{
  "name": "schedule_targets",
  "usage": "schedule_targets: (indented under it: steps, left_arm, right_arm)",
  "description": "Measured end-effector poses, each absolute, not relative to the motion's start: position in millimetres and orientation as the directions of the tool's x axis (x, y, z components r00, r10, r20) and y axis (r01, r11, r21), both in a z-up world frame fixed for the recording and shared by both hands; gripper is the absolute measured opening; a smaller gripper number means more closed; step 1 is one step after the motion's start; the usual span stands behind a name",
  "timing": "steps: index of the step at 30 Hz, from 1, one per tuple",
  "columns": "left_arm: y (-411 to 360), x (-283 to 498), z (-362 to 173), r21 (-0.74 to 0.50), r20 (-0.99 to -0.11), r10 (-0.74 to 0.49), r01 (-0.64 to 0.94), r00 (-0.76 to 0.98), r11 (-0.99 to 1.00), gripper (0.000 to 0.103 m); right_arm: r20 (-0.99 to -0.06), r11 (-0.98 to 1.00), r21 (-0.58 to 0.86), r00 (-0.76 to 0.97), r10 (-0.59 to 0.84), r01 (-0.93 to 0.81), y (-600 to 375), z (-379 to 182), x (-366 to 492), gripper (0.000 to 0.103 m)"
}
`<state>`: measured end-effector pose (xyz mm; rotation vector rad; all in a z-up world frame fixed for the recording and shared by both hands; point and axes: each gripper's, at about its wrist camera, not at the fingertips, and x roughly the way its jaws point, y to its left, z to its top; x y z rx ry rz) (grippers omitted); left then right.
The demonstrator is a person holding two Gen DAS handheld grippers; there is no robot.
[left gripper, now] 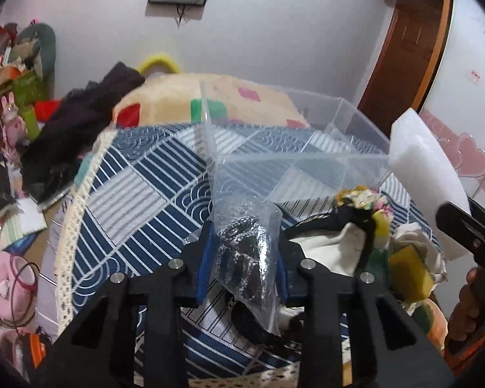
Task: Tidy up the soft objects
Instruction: 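Lower the foam block and plastic bag into the clear box, open both grippers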
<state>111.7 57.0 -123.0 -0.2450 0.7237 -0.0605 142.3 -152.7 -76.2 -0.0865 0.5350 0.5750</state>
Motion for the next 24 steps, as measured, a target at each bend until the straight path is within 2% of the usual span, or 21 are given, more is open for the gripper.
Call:
schedule_targets:
  steps: [14,24]
  left_arm:
    - [46.9,99.4,-44.6,-0.169,-0.464,-0.098,0.020,0.880,0.985,0.032]
    - [52.7,163.3,-30.9,-0.155,-0.462,-0.100,0.031,0.881,0.987,0.033]
  right_arm:
    - [-0.433,0.893,0.002,0.805,0.406,-0.449,-157.9,-45.8,173.6,0.098]
    - [-0.453,0.897,-0.043,0.809,0.374,-0.439,-141.9,-39.4,209.8,0.098]
